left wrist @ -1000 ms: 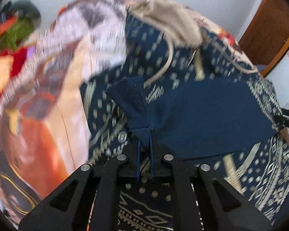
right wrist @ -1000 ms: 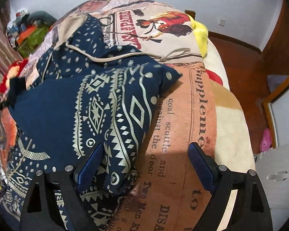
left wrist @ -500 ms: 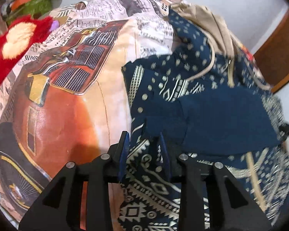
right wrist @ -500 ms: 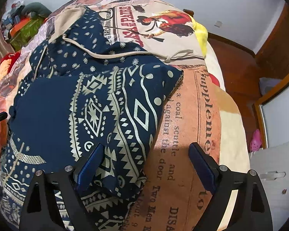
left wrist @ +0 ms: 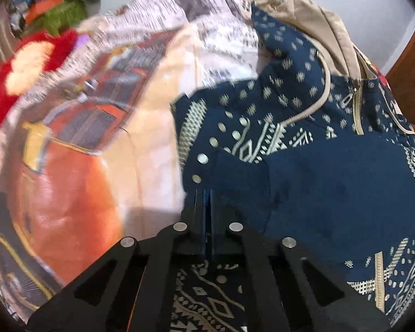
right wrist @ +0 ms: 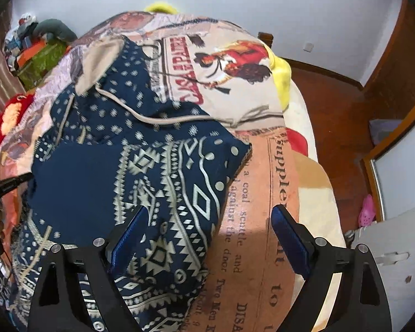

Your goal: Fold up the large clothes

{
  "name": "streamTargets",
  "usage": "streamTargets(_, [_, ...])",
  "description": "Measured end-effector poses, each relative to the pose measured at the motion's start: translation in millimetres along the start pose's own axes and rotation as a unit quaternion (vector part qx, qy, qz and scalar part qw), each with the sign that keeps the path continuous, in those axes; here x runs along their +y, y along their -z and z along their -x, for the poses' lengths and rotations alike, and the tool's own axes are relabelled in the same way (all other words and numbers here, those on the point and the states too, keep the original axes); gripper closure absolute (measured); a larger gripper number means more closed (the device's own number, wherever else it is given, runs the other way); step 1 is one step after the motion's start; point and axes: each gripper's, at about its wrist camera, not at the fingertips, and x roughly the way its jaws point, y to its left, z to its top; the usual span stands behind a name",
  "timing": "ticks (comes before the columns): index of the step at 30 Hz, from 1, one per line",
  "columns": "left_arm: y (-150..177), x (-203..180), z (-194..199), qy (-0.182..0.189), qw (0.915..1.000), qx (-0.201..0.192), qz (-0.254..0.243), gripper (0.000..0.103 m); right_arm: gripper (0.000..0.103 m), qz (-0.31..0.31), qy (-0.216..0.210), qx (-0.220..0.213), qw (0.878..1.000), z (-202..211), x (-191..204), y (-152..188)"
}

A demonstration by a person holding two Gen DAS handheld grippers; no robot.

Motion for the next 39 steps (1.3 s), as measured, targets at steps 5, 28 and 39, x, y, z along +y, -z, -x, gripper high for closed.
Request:
streamTargets(5, [-2.3, 8.6, 24.2, -0.035, 0.9988, -0.035, -0.005, 0.103, 0.013, -0.002, 0.000, 0.028, 1.000, -24.7, -4.4, 7.7])
streamTargets(28, [-47.0, -35.9, 89.1, -0.016, 0.9868, -0.116, -0.112, 0.060, 0.013, 0.066, 0.009, -0.125, 0.990, 59.6, 47.6, -43.2])
streamTargets(39, [-143.5, -57.2, 71.4, 0.017, 0.9879, -0.147, -0.045, 0.029, 0.013, 0.042, -0.062, -0.150, 0.986, 21.6, 98.1, -157.6])
